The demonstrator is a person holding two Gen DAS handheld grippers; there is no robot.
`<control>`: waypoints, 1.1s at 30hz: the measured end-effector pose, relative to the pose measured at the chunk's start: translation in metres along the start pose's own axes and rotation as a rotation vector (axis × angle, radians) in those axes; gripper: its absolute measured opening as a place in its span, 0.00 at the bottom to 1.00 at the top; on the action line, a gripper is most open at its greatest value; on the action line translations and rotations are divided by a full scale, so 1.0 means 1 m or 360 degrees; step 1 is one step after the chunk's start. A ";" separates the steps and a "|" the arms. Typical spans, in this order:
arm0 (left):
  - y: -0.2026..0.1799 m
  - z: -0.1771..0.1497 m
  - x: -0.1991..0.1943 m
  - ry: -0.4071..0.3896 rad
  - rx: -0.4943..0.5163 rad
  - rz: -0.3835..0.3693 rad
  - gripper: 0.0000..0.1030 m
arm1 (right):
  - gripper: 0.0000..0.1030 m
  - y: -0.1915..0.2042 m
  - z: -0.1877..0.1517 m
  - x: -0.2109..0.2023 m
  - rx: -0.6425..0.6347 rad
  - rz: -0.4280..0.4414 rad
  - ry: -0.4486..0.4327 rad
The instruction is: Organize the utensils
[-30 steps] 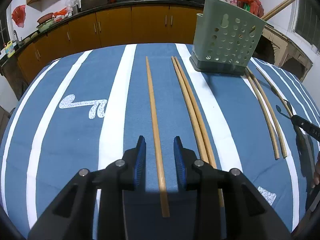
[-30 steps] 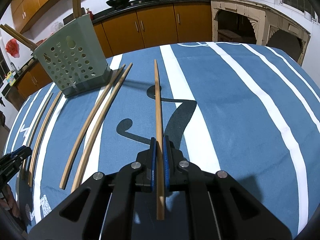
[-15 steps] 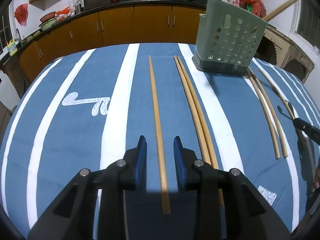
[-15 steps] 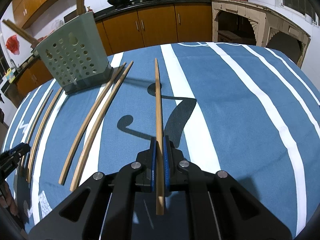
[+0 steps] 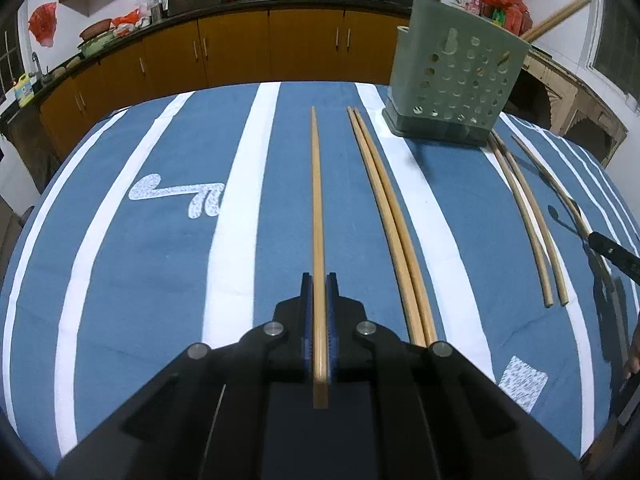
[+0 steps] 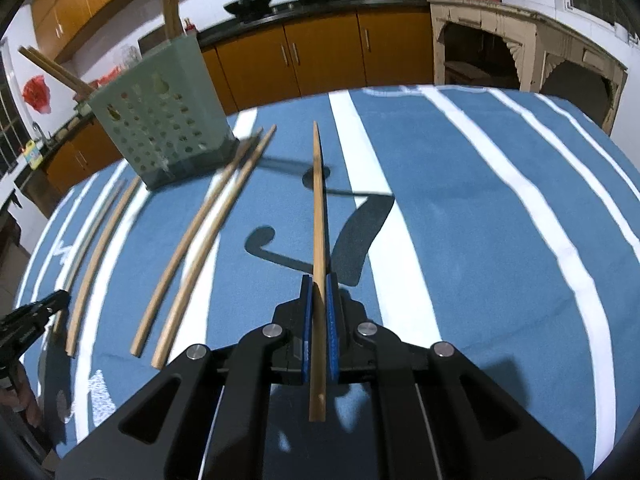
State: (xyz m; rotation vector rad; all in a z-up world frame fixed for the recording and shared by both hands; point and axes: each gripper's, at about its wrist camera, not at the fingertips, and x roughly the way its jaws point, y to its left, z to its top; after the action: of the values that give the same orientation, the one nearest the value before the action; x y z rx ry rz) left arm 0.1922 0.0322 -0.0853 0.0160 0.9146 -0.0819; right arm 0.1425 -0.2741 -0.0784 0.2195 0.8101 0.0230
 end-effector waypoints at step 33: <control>0.023 0.063 -0.112 -0.0614 -0.0172 -0.0112 0.07 | 0.07 -0.002 0.059 -0.088 0.0036 0.0084 -0.0586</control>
State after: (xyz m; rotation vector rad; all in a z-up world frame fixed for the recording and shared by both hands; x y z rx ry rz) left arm 0.1755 0.0596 0.0416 -0.1285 0.5330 -0.0969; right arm 0.1243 -0.2963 0.0233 0.2574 0.4377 0.0223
